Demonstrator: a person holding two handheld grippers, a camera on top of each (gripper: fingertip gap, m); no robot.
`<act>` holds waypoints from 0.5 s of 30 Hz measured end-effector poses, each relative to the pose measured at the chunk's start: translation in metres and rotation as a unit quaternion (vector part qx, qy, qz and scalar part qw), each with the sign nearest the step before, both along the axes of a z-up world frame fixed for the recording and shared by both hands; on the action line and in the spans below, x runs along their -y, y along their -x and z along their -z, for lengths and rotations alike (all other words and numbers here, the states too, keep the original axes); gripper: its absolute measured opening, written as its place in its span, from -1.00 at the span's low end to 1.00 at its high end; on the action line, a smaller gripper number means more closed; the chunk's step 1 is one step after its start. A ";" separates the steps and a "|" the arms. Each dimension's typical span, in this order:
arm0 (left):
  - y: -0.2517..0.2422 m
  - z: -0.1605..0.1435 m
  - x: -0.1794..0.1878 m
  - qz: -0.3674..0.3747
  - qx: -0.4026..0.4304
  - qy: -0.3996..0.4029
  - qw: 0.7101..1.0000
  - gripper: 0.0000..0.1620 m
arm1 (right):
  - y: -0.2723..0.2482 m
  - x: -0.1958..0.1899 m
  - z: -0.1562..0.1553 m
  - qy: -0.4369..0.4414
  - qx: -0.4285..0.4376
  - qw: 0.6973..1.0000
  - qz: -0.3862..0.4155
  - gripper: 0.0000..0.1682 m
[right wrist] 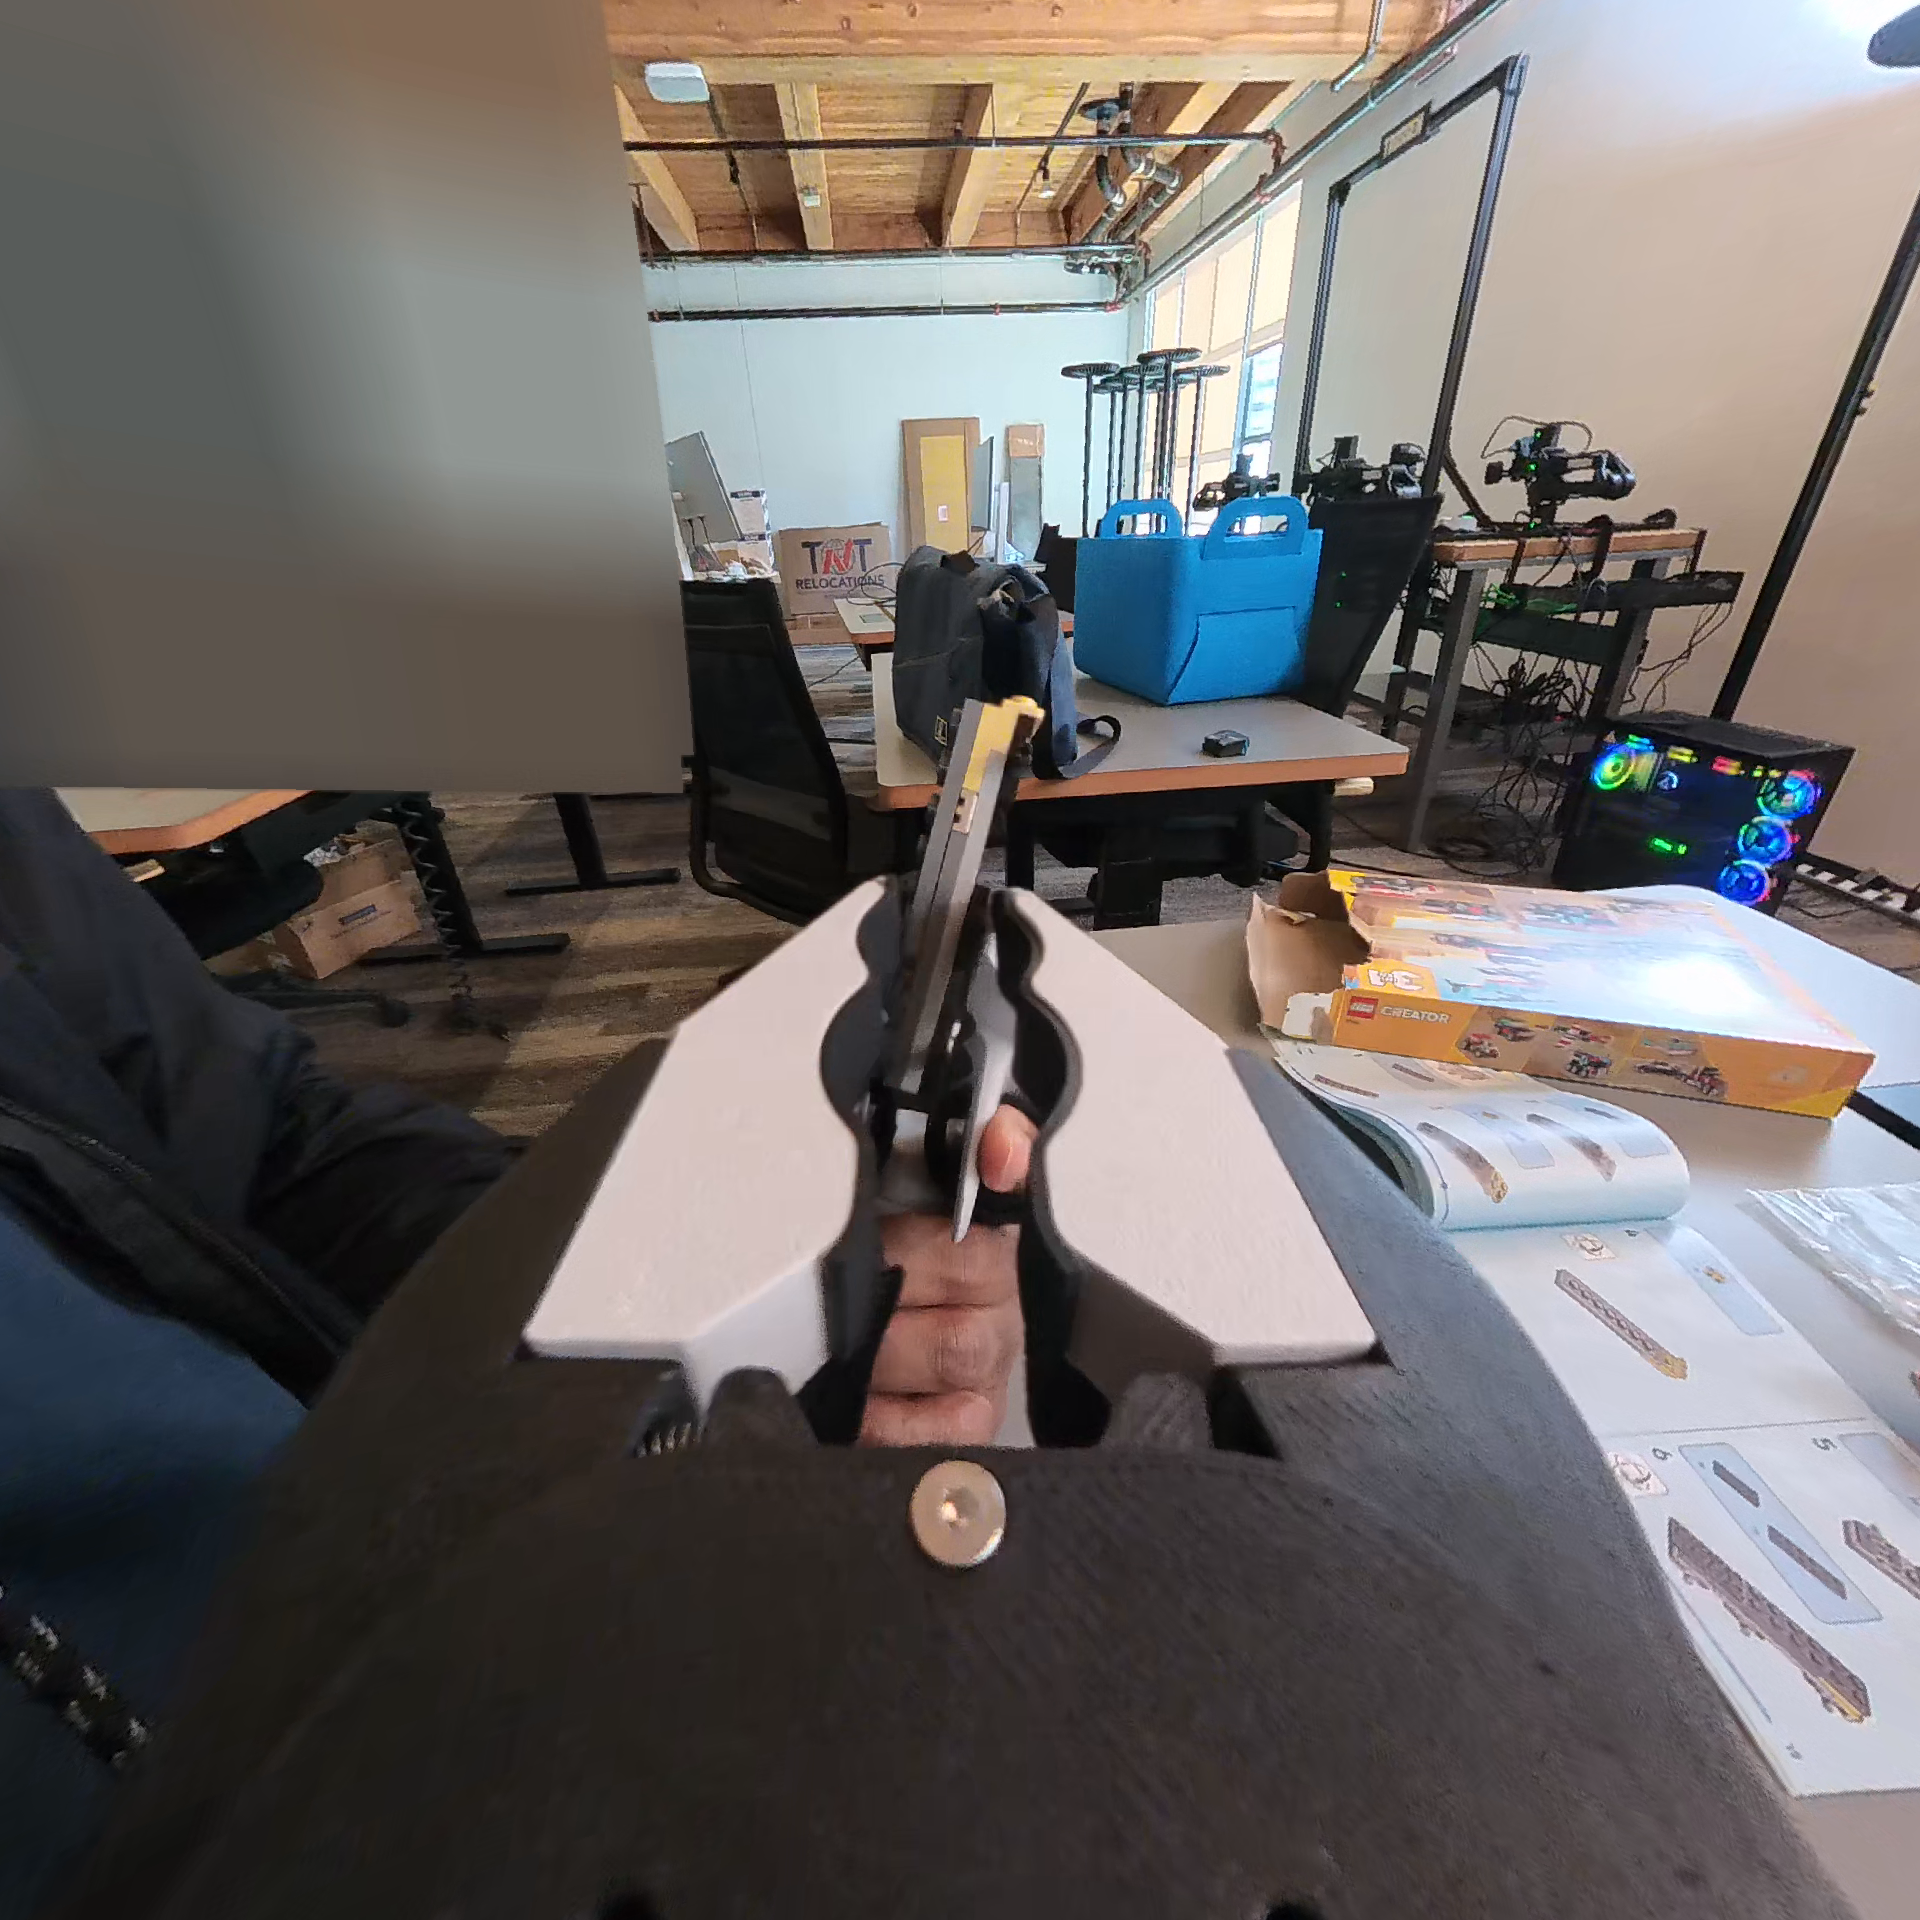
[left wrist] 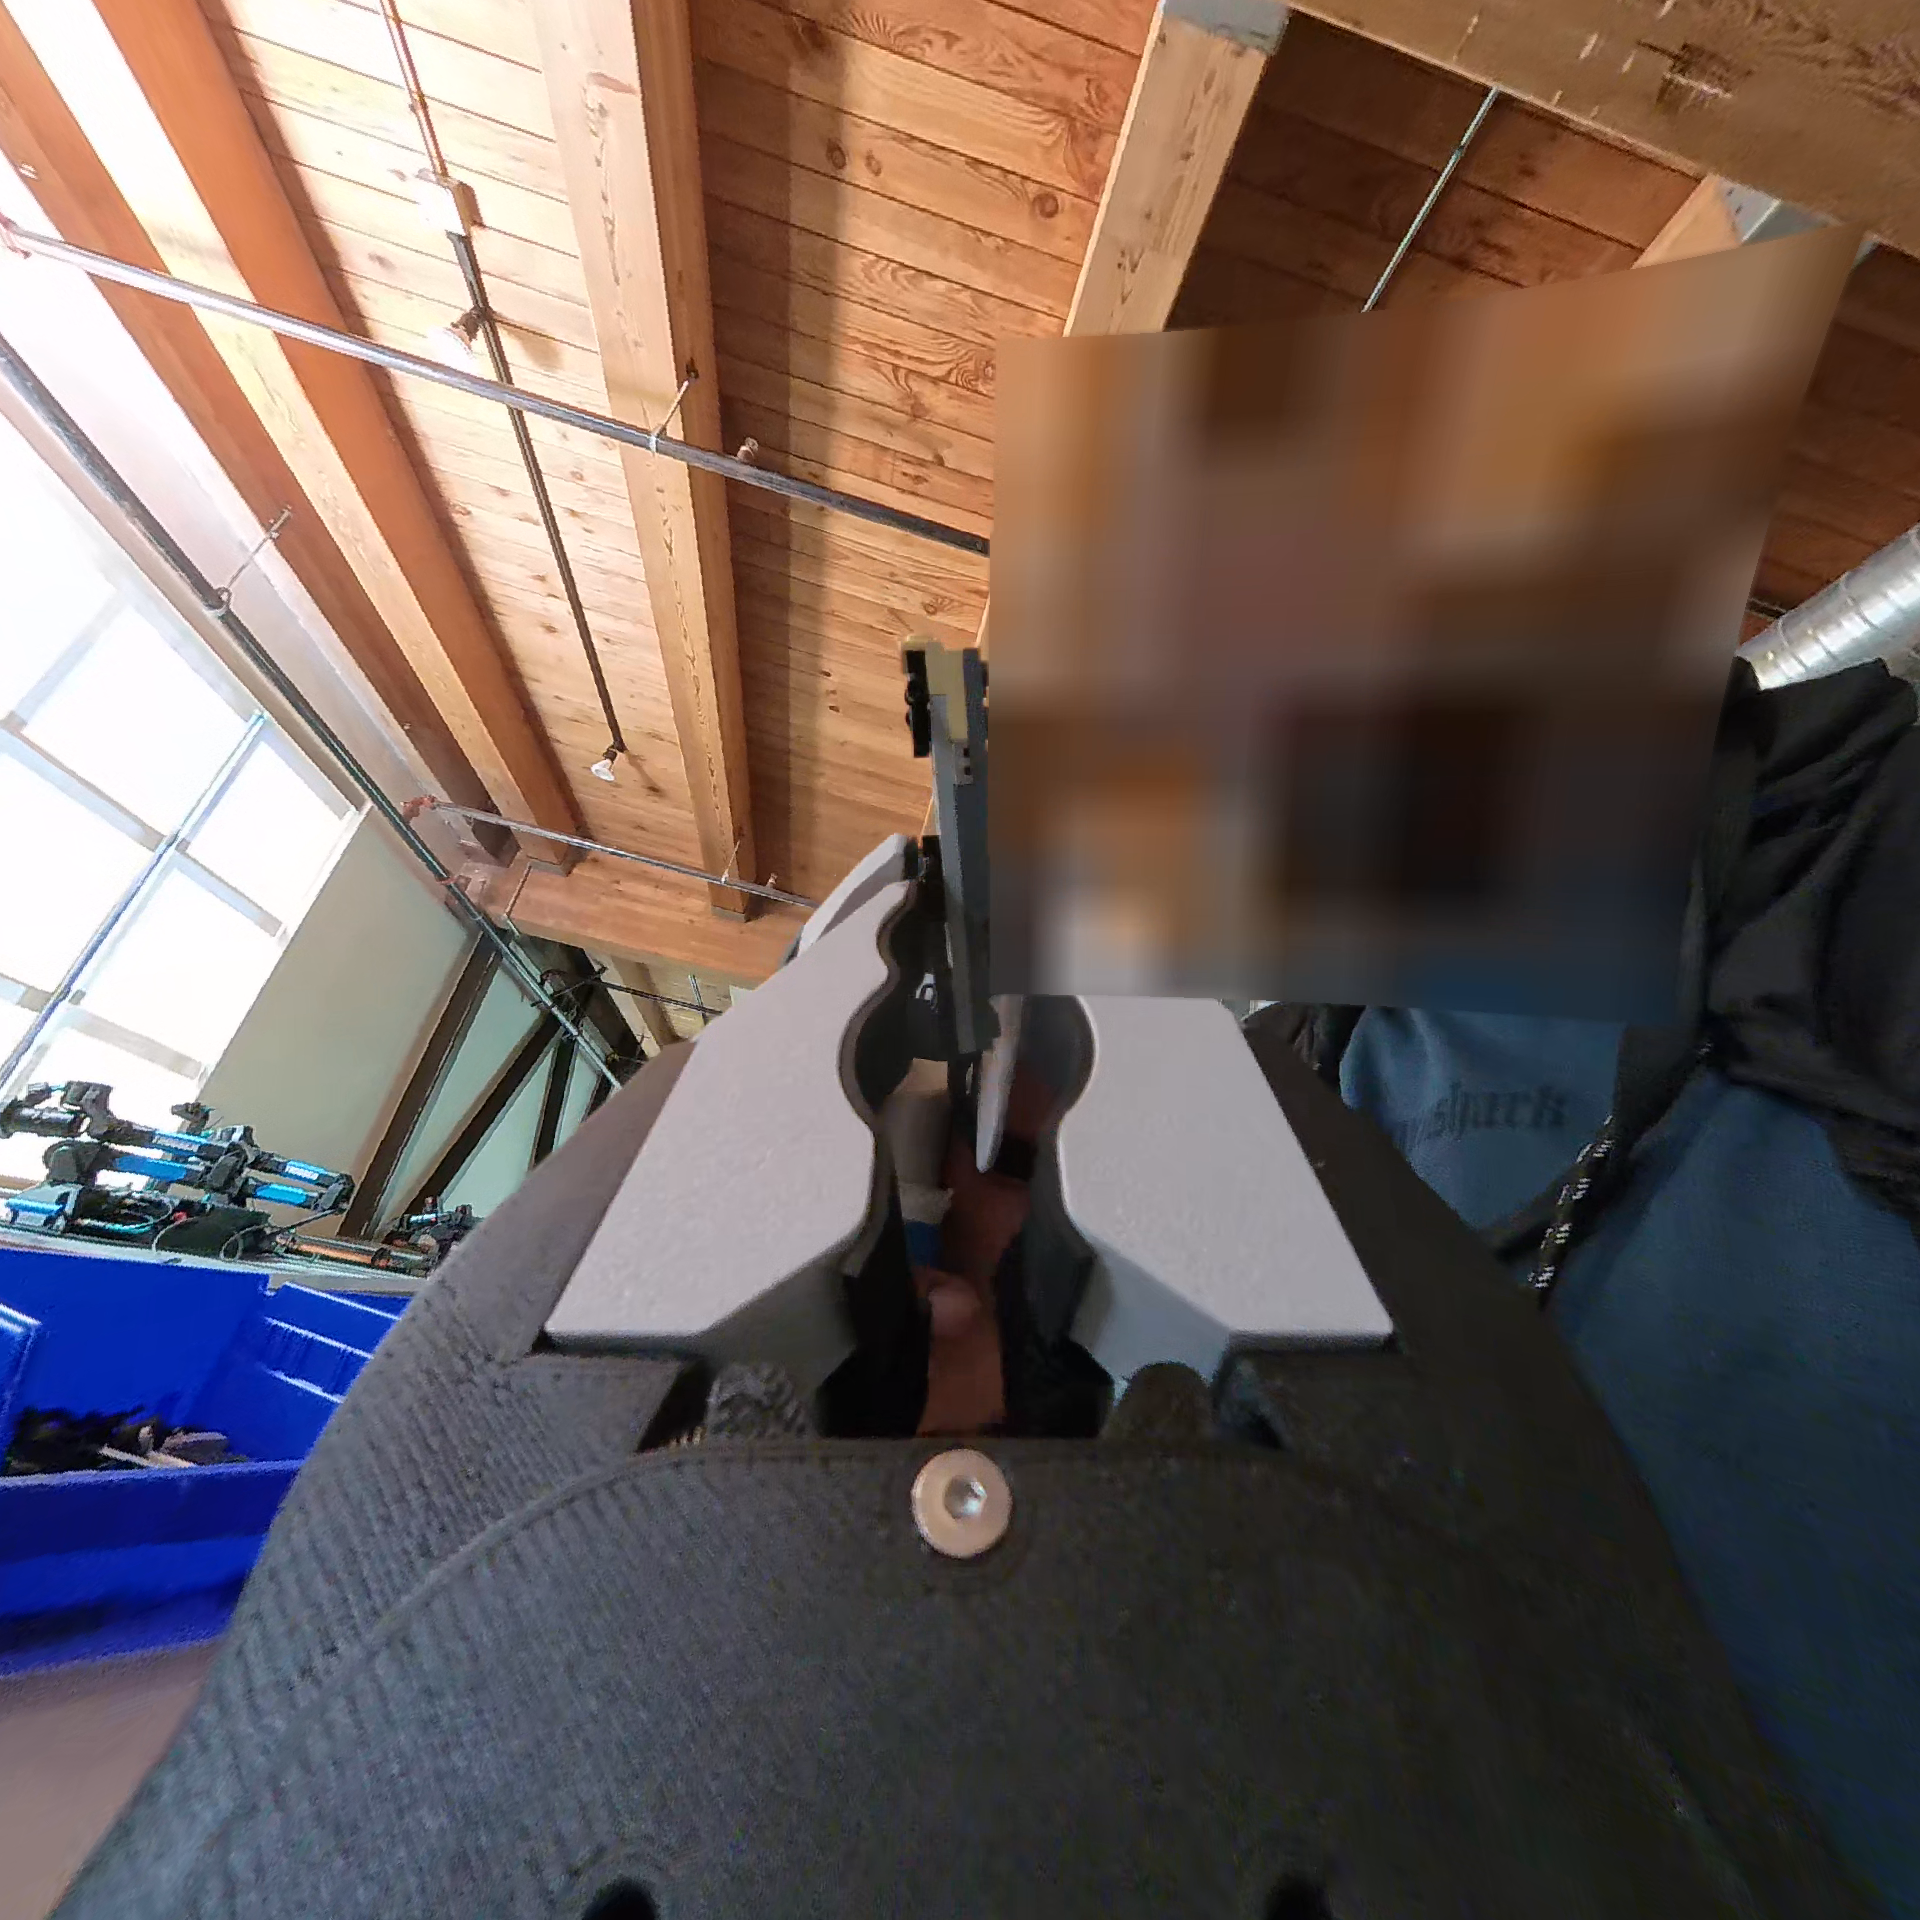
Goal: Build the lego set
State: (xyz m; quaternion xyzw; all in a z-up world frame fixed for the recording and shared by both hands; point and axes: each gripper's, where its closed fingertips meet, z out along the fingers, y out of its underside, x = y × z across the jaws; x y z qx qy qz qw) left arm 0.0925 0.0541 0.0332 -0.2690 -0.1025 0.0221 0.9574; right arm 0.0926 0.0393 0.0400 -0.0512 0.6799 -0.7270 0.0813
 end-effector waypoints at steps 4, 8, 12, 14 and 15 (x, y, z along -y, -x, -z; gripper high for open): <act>-0.003 -0.001 -0.002 0.001 -0.008 0.007 1.000 -0.84 | -0.004 -0.002 -0.001 0.002 -0.023 1.000 0.002 -0.82; -0.006 -0.001 -0.003 0.002 -0.013 0.012 1.000 -0.84 | -0.004 -0.005 -0.001 0.003 -0.041 0.999 -0.001 -0.83; -0.009 -0.003 -0.005 0.007 -0.020 0.014 1.000 -0.87 | -0.007 -0.007 -0.002 0.005 -0.049 0.999 -0.003 -0.83; -0.009 -0.002 -0.005 0.007 -0.019 0.015 1.000 -0.88 | -0.006 -0.007 -0.002 0.005 -0.050 0.999 -0.004 -0.83; -0.009 -0.002 -0.005 0.007 -0.018 0.016 1.000 -0.87 | -0.006 -0.008 -0.002 0.006 -0.048 0.999 -0.005 -0.83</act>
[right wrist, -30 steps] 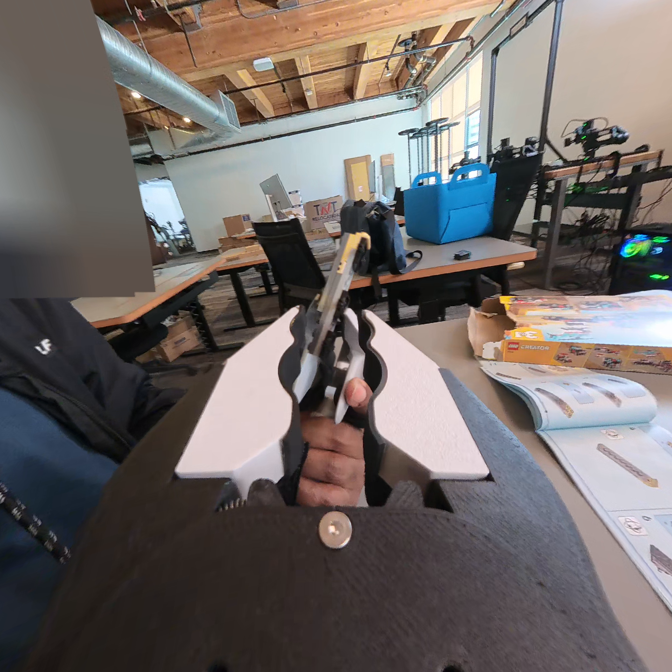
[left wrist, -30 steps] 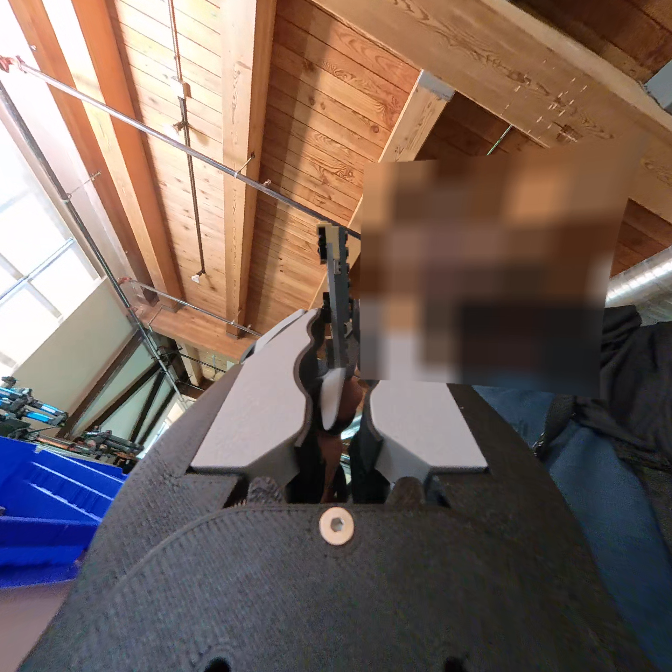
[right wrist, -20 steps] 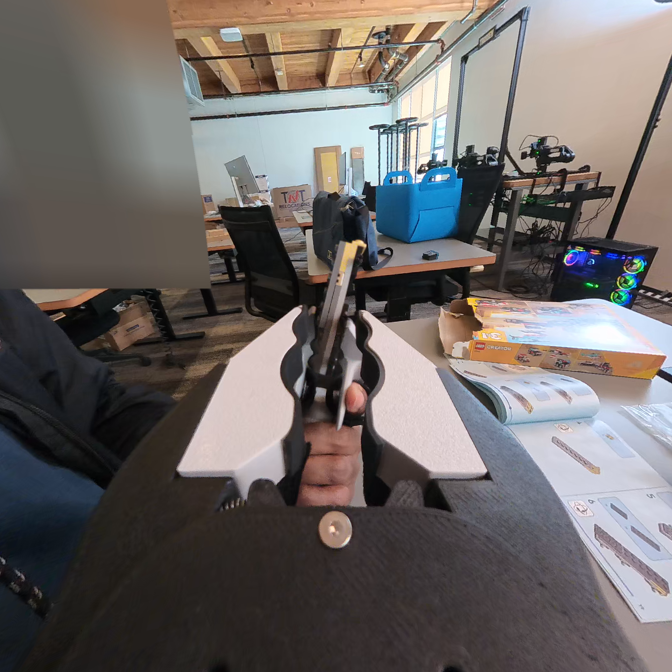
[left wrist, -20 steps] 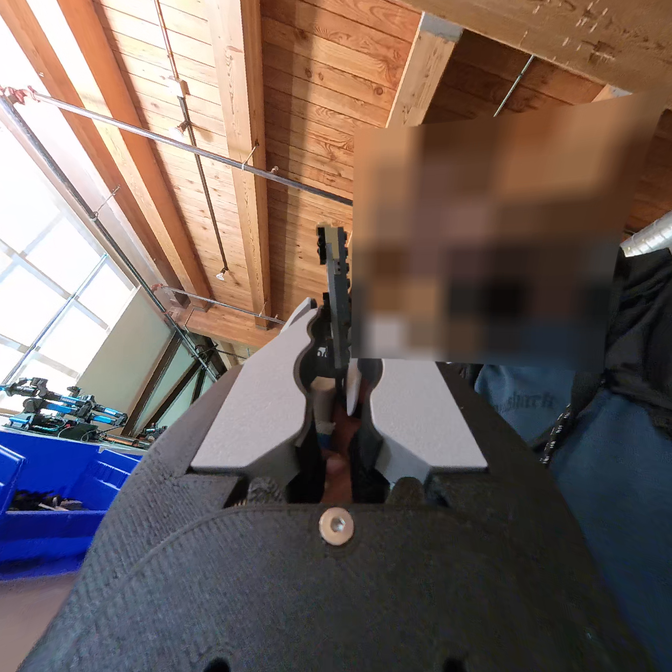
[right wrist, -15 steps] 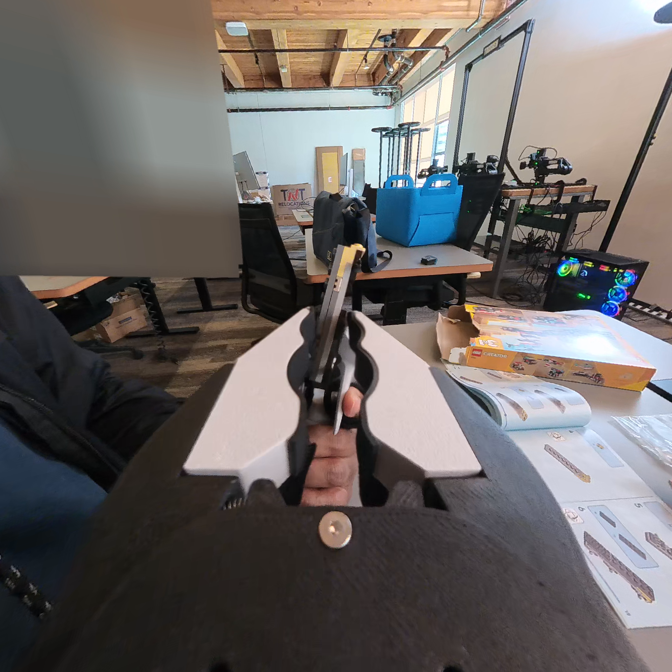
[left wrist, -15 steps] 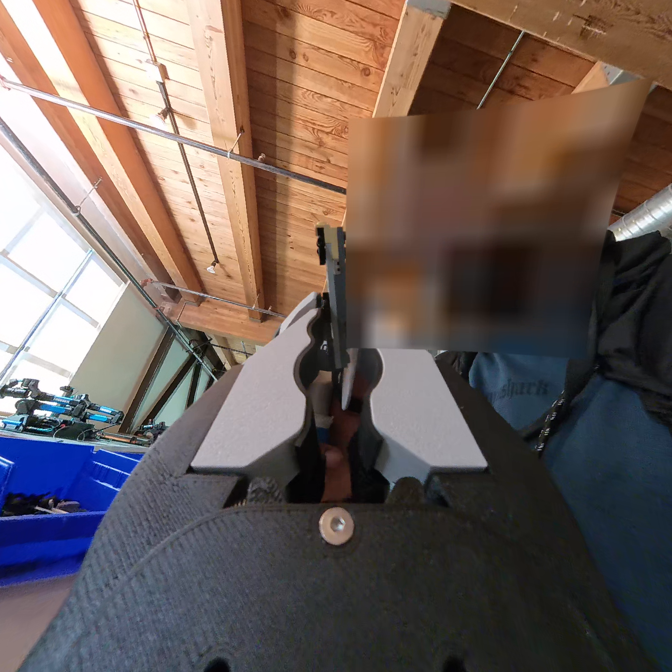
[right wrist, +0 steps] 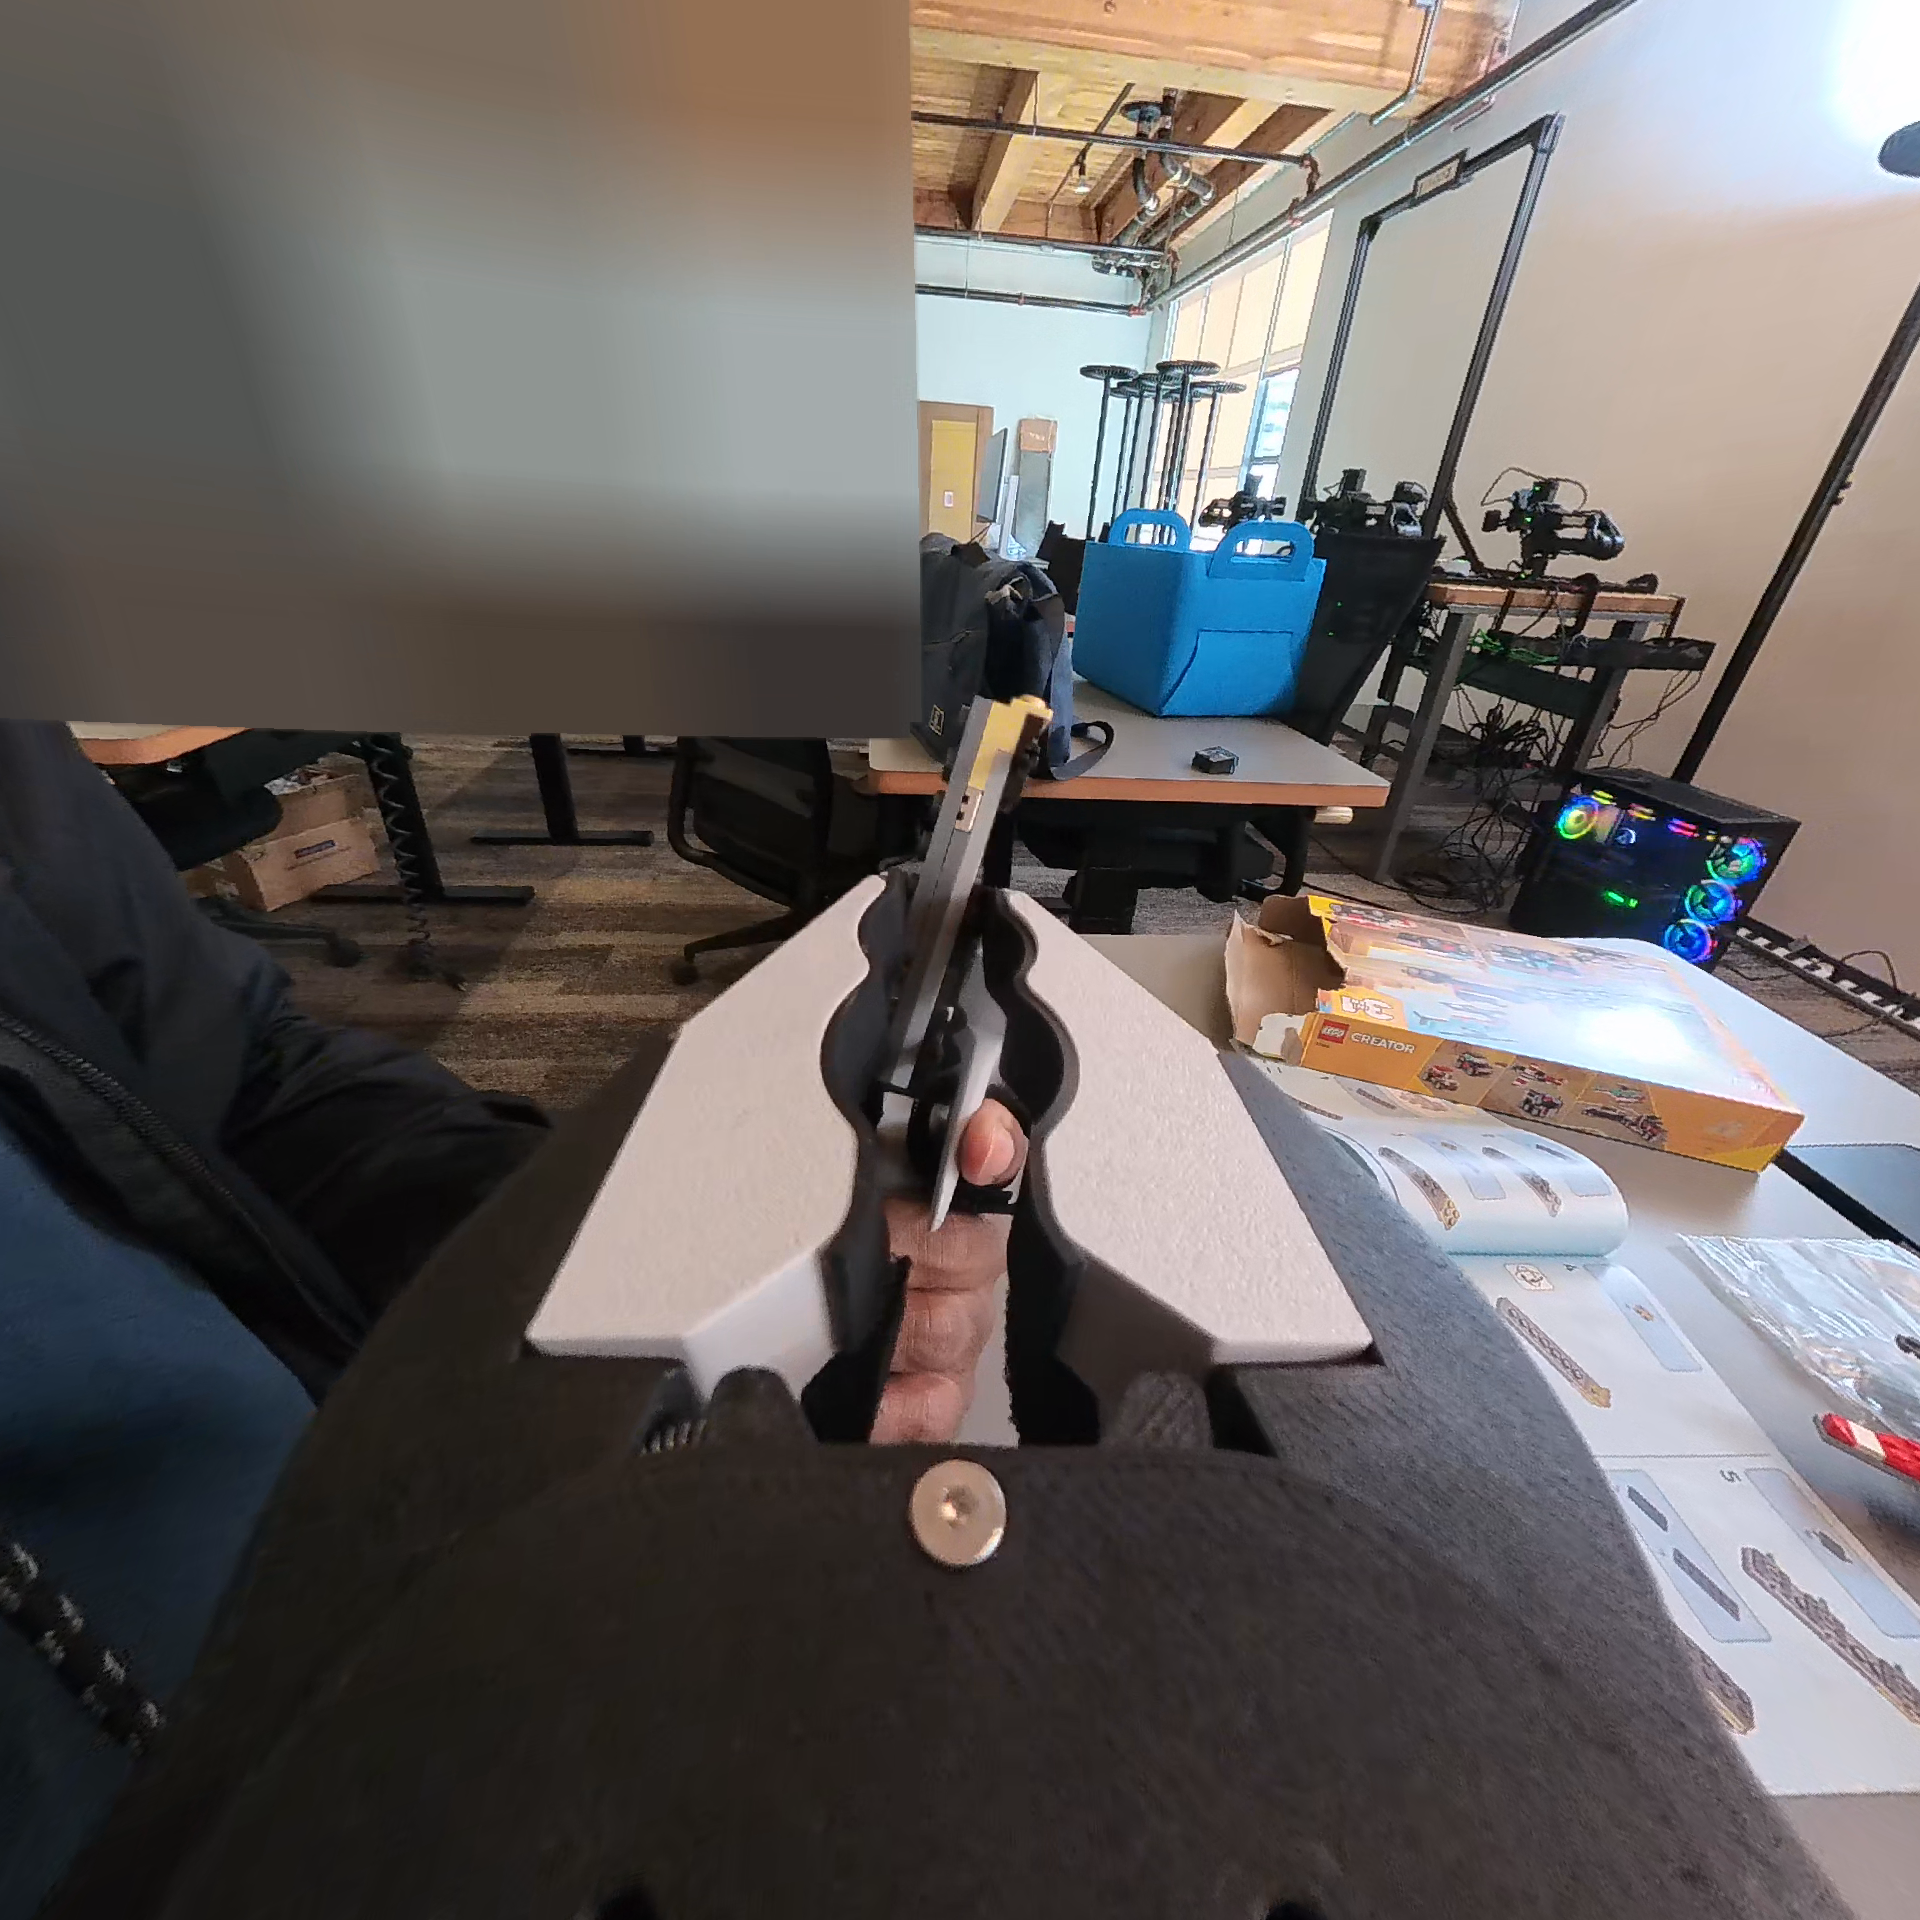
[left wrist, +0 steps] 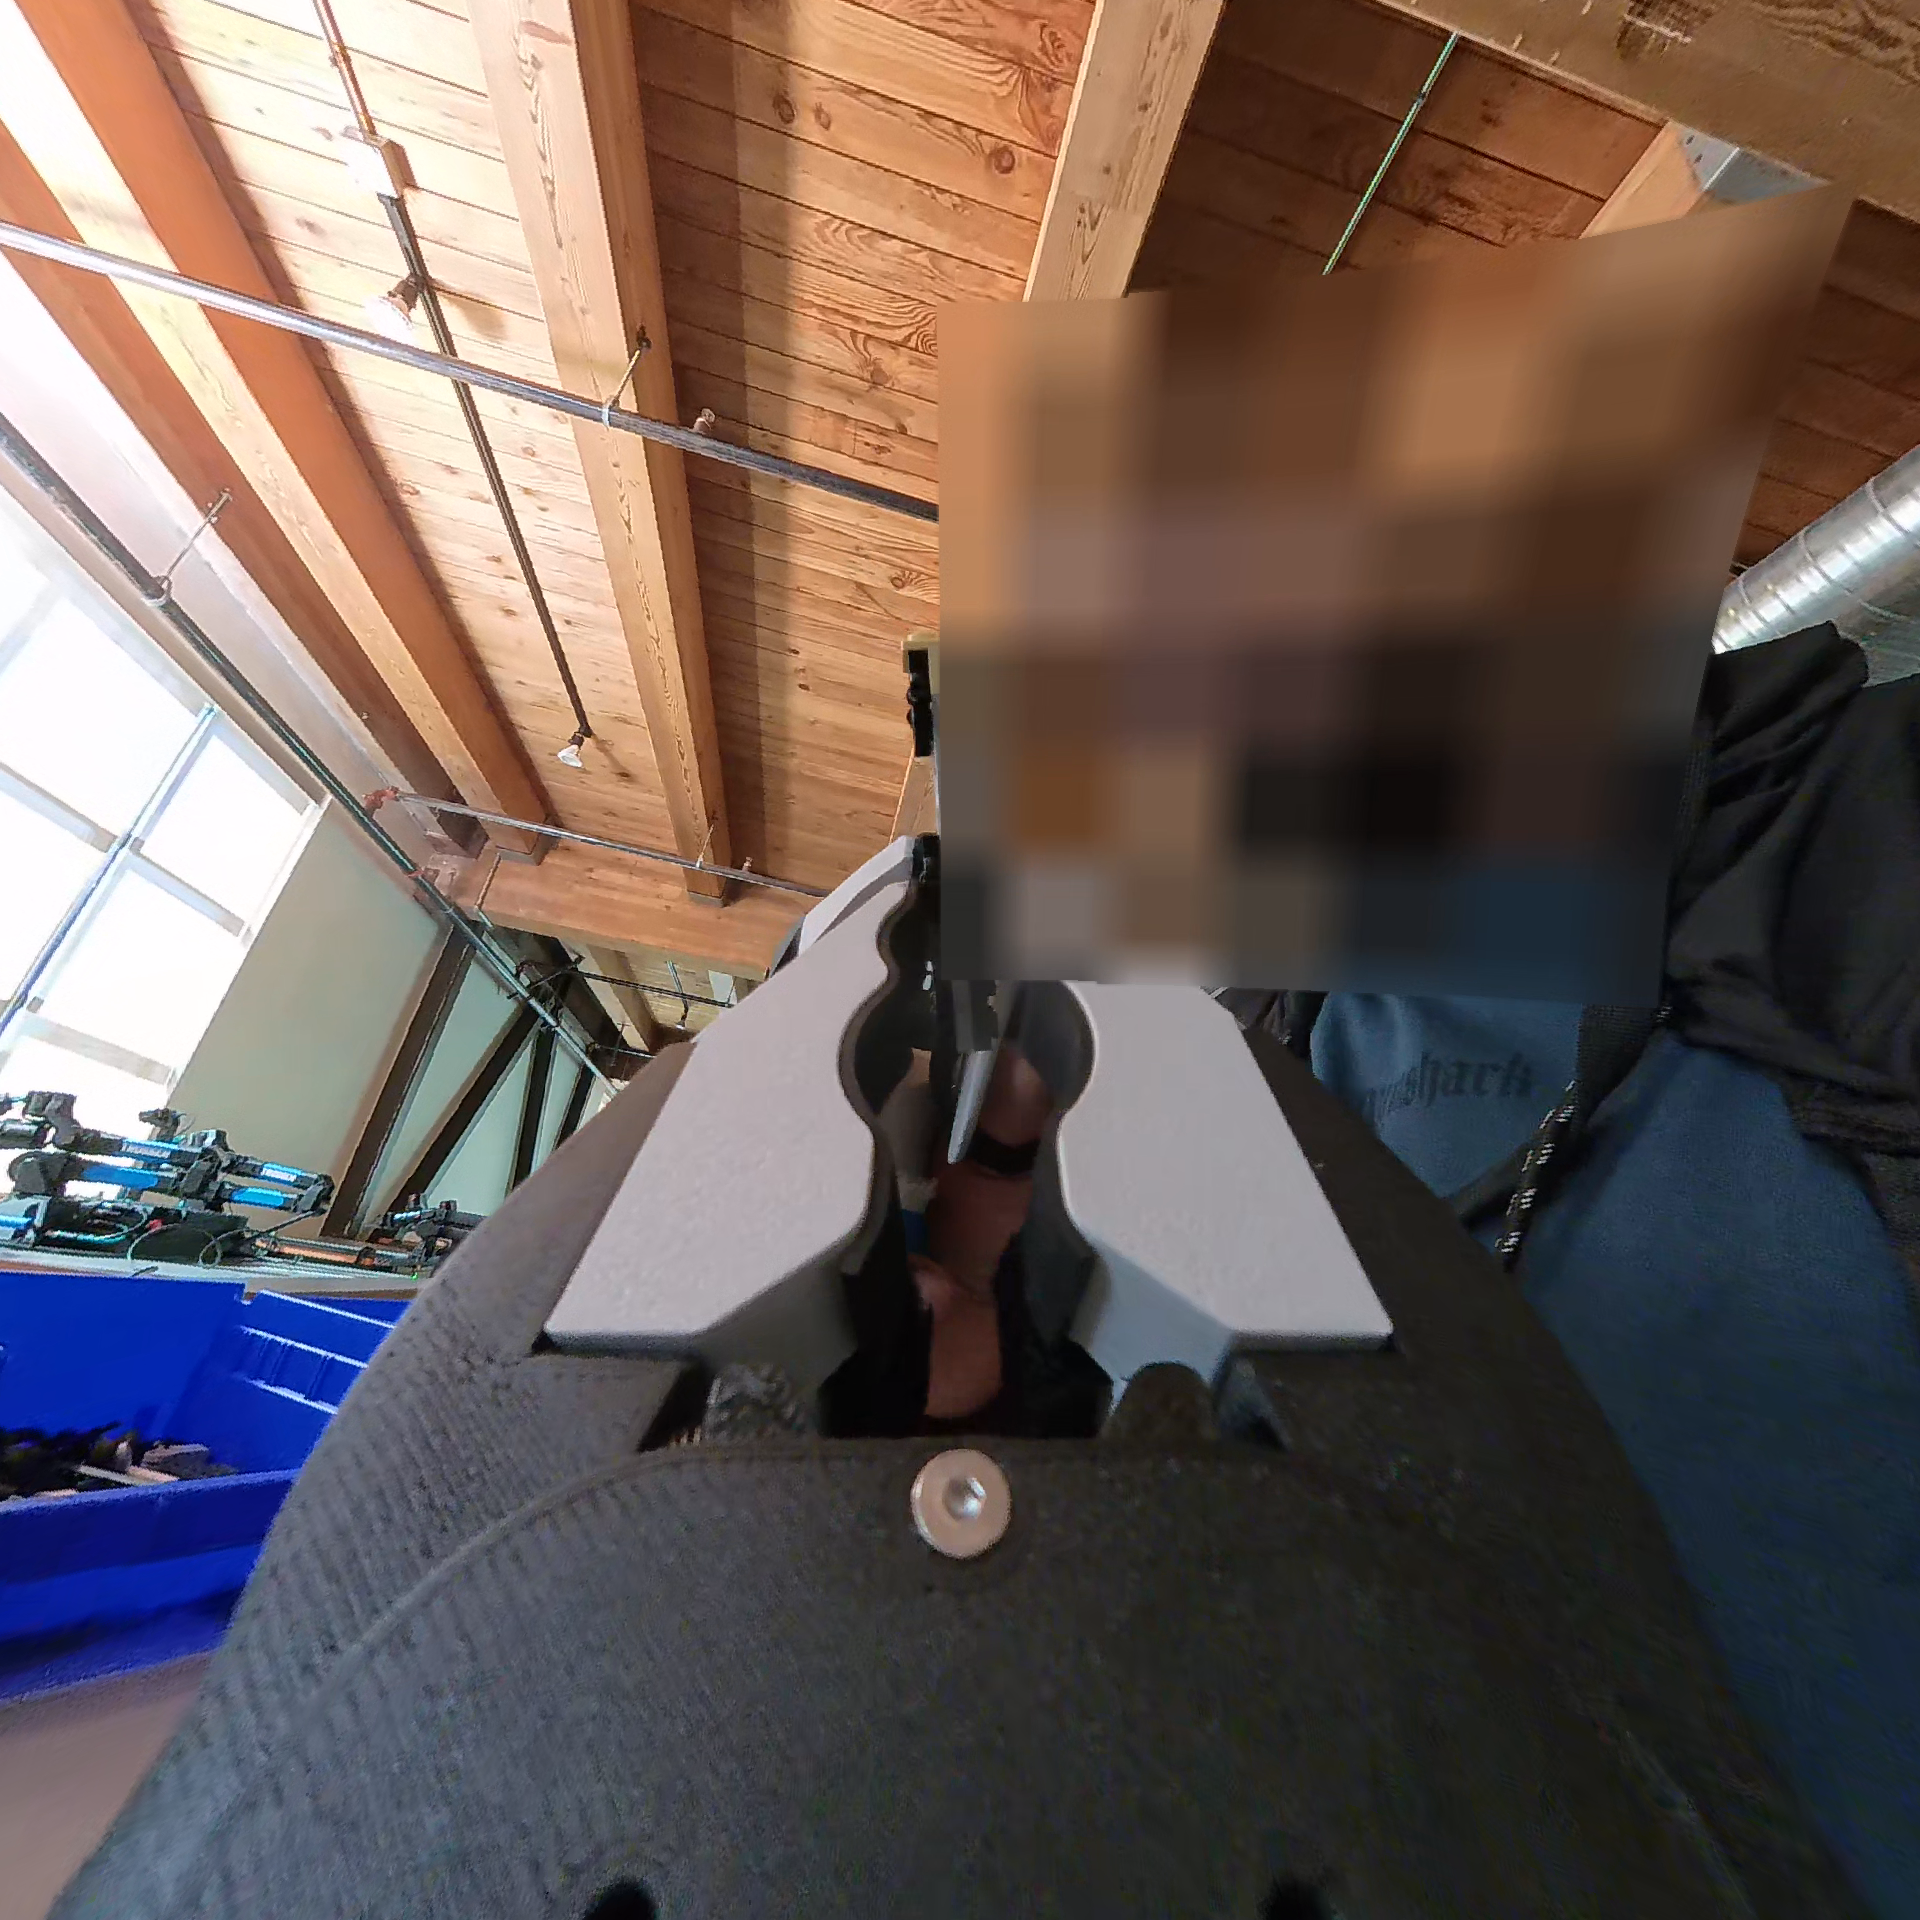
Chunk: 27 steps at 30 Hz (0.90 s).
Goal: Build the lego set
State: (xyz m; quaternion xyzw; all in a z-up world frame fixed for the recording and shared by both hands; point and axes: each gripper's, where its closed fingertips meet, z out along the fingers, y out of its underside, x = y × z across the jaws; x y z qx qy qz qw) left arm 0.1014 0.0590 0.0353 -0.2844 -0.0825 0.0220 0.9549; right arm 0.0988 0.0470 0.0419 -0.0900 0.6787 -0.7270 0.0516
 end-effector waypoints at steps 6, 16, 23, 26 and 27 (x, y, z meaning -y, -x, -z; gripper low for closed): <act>0.001 0.001 0.001 0.000 0.003 -0.001 1.000 -0.88 | 0.002 0.000 0.002 -0.003 0.009 1.000 -0.006 -0.82; 0.001 0.001 -0.001 -0.007 0.000 0.011 1.000 -0.83 | -0.001 -0.001 -0.005 0.011 0.023 1.000 -0.015 -0.75; -0.001 0.002 -0.007 -0.001 -0.003 0.021 1.000 -0.84 | 0.001 -0.003 -0.007 0.014 0.019 1.000 -0.005 -0.81; -0.001 0.002 -0.007 -0.002 -0.004 0.023 1.000 -0.83 | -0.001 -0.004 -0.007 0.018 0.003 1.000 -0.001 -0.85; -0.001 0.002 -0.007 -0.002 -0.004 0.024 1.000 -0.87 | -0.002 -0.004 -0.007 0.018 0.000 1.000 0.000 -0.85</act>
